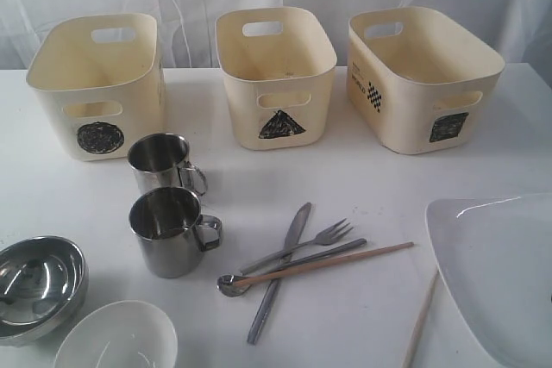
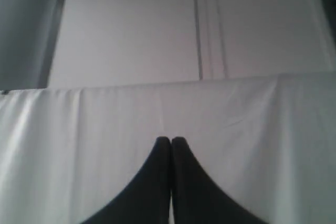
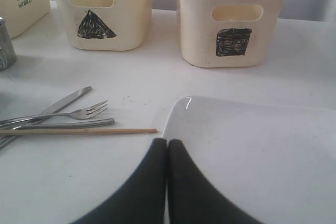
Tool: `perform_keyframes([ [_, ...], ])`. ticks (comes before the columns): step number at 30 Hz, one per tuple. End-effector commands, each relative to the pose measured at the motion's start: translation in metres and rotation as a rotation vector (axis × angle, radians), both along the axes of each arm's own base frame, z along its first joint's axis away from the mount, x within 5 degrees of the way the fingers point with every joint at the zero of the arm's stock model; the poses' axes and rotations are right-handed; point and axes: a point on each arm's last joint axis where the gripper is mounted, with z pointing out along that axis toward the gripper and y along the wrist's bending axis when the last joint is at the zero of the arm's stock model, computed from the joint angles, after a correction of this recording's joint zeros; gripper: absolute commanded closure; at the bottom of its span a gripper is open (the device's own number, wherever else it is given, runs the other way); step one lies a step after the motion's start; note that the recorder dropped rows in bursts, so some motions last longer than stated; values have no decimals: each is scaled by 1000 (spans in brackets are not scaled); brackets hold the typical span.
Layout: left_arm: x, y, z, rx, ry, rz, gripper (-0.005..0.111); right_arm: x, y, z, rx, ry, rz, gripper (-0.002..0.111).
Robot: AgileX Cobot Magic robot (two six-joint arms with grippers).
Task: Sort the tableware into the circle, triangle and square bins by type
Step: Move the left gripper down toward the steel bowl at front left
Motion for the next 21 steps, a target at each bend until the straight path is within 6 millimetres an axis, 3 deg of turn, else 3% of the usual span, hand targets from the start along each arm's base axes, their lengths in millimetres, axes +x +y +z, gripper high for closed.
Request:
perform_keyframes([
  [1, 79, -16, 31, 232, 226, -121, 107, 0, 0, 0, 3, -7, 0, 108],
  [3, 145, -3, -2, 184, 588, -53, 107, 0, 0, 0, 3, -7, 0, 108],
  [7, 201, 16, -59, -139, 969, -24, 107, 0, 0, 0, 3, -7, 0, 108],
  [9, 216, 16, -89, -235, 1082, -74, 107, 0, 0, 0, 3, -5, 0, 108],
  [12, 221, 15, -119, -171, 1175, -55, 107, 0, 0, 0, 3, -5, 0, 108],
  [14, 221, 17, -131, -3, 1199, 10, 107, 0, 0, 0, 3, -5, 0, 108],
  [16, 219, 28, -142, 135, 1216, 185, 107, 0, 0, 0, 3, -5, 0, 108],
  [19, 206, 65, -142, 52, 1208, 636, 107, 0, 0, 0, 3, -5, 0, 108],
  [21, 187, 91, -137, -96, 1180, 996, 107, 0, 0, 0, 3, -5, 0, 108],
])
